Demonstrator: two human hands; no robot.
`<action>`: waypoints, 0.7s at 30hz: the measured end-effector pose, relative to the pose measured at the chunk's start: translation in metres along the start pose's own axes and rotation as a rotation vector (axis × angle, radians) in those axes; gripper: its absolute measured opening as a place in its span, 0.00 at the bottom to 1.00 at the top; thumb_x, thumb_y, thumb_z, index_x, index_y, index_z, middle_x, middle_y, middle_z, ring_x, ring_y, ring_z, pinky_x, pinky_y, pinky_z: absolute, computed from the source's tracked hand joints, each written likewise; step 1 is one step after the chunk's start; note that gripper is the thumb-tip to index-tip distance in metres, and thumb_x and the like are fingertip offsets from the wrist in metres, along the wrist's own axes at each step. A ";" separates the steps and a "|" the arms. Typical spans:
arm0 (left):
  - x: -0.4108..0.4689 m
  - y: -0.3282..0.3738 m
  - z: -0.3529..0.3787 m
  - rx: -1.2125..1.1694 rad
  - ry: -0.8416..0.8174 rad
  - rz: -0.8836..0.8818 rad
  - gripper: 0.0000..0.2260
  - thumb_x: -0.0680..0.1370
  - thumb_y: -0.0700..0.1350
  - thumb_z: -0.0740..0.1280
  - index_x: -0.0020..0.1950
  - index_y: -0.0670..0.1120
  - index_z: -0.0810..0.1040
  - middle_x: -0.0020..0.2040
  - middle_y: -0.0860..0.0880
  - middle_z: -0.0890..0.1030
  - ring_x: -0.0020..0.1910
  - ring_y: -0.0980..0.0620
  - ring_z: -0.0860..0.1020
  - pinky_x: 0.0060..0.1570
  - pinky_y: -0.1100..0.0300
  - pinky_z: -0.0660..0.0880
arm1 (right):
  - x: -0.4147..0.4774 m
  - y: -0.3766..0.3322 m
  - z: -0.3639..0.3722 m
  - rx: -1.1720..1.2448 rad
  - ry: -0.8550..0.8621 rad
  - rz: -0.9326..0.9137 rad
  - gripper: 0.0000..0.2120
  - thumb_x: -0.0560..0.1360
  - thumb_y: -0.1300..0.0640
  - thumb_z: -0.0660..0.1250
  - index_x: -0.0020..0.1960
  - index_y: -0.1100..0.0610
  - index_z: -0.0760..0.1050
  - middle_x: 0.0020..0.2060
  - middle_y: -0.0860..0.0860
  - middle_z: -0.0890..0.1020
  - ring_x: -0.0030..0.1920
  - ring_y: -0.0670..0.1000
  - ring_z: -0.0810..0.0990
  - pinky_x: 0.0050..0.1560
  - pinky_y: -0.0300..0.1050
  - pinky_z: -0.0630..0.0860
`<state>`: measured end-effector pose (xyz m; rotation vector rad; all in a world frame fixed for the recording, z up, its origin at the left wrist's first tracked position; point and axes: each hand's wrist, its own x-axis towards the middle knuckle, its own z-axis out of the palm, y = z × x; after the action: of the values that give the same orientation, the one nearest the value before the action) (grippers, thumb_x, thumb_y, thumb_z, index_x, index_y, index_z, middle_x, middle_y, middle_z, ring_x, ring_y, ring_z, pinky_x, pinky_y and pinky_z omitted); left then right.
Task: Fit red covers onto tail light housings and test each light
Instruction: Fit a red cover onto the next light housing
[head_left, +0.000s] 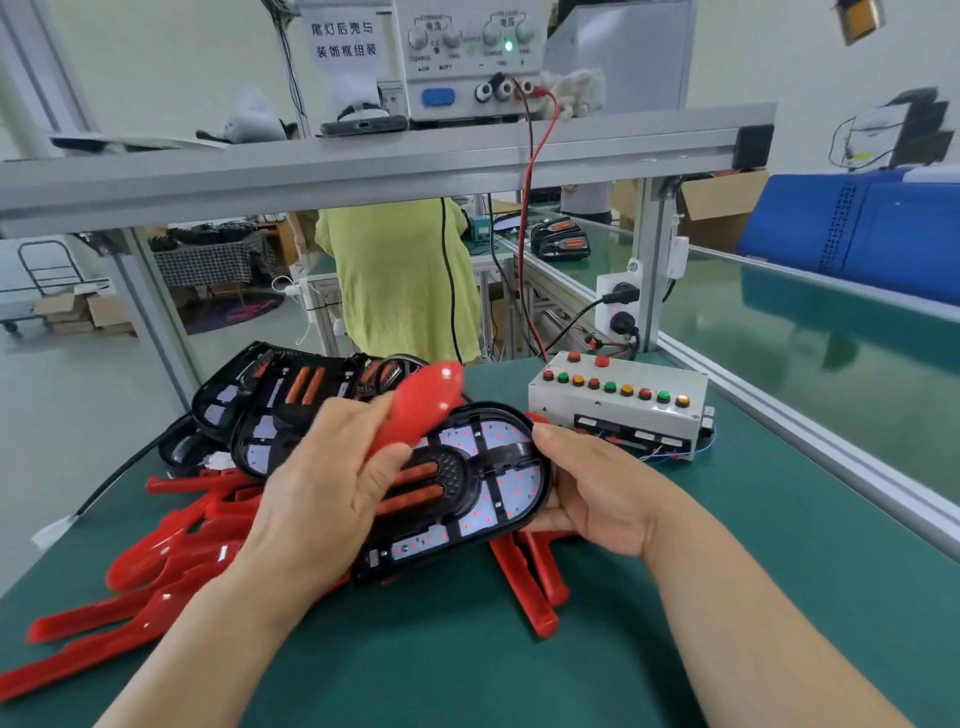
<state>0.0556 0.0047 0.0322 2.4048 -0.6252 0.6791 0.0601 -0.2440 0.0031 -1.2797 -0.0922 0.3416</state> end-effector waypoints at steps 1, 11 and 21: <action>-0.002 0.007 0.001 0.007 -0.059 0.064 0.23 0.81 0.60 0.56 0.73 0.53 0.69 0.56 0.61 0.70 0.51 0.59 0.73 0.52 0.59 0.70 | 0.000 0.000 -0.001 0.011 0.000 0.005 0.16 0.84 0.48 0.55 0.60 0.52 0.78 0.56 0.56 0.84 0.50 0.53 0.85 0.45 0.49 0.82; -0.008 0.028 0.005 0.096 -0.100 0.259 0.19 0.72 0.54 0.72 0.59 0.47 0.82 0.44 0.56 0.79 0.44 0.53 0.76 0.47 0.59 0.71 | -0.002 -0.005 0.000 0.005 -0.009 -0.007 0.16 0.84 0.49 0.57 0.66 0.54 0.75 0.60 0.64 0.81 0.49 0.59 0.83 0.50 0.54 0.83; -0.015 0.036 0.015 0.032 -0.086 0.148 0.12 0.72 0.44 0.76 0.55 0.48 0.85 0.46 0.55 0.76 0.47 0.51 0.78 0.46 0.49 0.78 | 0.000 -0.007 0.002 0.065 0.035 -0.042 0.17 0.85 0.52 0.54 0.66 0.59 0.74 0.54 0.60 0.82 0.46 0.54 0.82 0.42 0.49 0.83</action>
<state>0.0284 -0.0269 0.0266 2.4451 -0.8413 0.6534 0.0605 -0.2437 0.0103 -1.2176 -0.0778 0.2840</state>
